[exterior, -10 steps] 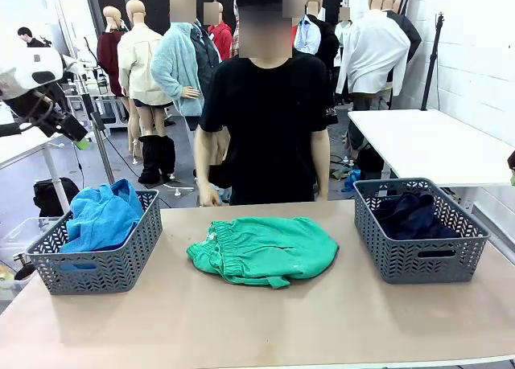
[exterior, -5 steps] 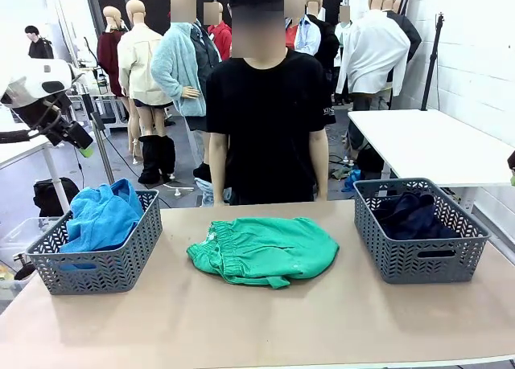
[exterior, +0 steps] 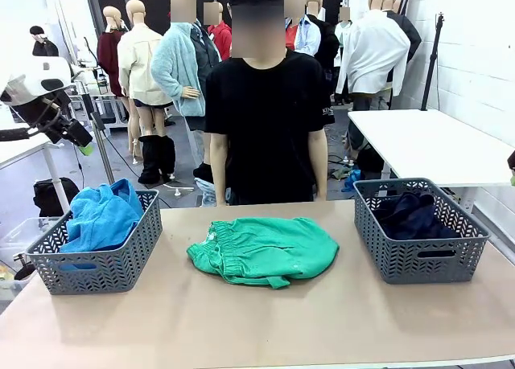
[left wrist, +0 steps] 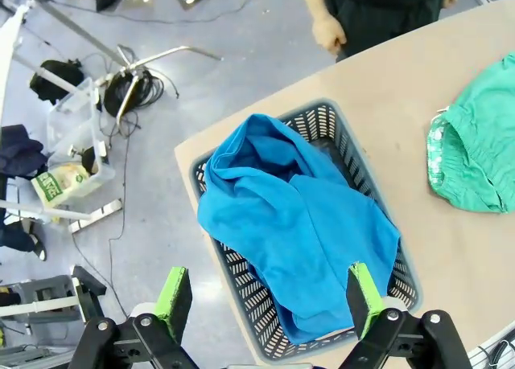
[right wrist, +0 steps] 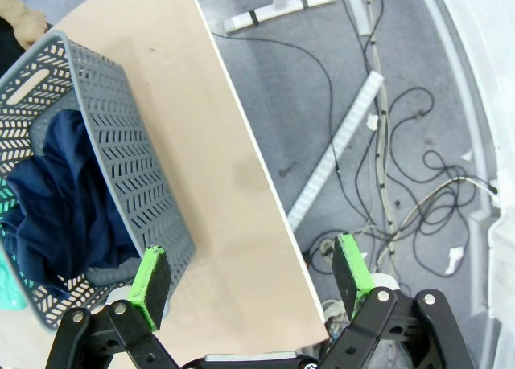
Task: Sort the tops and bottoms.
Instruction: Lift clothes from the center of the table with your right hand.
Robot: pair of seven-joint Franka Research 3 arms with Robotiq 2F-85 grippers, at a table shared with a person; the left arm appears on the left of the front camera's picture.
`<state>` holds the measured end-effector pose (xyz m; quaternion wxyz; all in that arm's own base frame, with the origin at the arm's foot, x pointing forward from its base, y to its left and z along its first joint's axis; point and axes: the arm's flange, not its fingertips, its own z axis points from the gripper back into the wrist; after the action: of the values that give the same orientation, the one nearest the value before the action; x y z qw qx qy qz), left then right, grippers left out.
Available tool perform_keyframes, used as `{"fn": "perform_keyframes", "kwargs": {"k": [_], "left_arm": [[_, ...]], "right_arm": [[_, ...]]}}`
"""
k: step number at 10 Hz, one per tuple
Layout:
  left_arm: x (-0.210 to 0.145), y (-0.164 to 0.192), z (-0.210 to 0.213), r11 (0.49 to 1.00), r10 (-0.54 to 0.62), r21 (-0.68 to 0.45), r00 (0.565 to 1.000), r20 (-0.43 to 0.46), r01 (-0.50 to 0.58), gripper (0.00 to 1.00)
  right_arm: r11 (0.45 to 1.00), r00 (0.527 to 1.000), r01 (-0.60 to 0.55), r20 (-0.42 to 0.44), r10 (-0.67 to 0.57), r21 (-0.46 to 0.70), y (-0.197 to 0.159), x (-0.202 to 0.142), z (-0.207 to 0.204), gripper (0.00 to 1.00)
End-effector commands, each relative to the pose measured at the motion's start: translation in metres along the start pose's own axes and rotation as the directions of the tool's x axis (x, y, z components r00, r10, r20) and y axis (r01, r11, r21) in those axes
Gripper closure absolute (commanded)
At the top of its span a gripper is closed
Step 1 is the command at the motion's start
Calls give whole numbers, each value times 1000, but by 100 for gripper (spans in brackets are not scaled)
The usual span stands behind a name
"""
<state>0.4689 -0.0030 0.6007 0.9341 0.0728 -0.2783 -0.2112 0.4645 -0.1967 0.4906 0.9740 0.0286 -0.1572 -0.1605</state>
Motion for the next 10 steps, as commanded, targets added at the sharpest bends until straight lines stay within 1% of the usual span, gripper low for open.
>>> {"fn": "perform_keyframes", "kwargs": {"k": [1,2,3,4,5,6,7,8,9,10], "left_arm": [[-7,20,9,998,52,43,998,24,-53,0],[-14,45,20,988,123,91,991,51,-127,0],[-26,71,32,970,197,125,977,84,-207,0],[-40,96,36,943,280,160,956,92,-292,0],[-61,123,38,914,364,151,926,99,-375,0],[-83,143,39,896,396,183,914,85,-405,0],[-101,160,34,882,437,157,896,79,-444,0],[-118,173,27,863,489,97,868,90,-496,0],[-140,185,14,822,562,44,822,89,-567,0],[-156,196,5,781,622,-4,777,102,-625,0]], "right_arm": [[1000,1000,0,0,0,0,0,0,0,0],[999,996,-49,68,50,-15,10,5,20,0],[991,981,-123,145,128,-48,35,12,49,0],[977,951,-201,224,211,-67,60,19,83,0],[961,905,-252,323,276,-113,87,20,125,0],[936,843,-316,406,353,-156,114,18,164,0],[879,761,-430,442,475,-206,152,15,198,0],[779,658,-577,427,621,-244,195,12,220,0],[590,502,-784,363,785,-192,246,7,231,0],[488,422,-852,302,855,-190,290,5,228,0]]}}
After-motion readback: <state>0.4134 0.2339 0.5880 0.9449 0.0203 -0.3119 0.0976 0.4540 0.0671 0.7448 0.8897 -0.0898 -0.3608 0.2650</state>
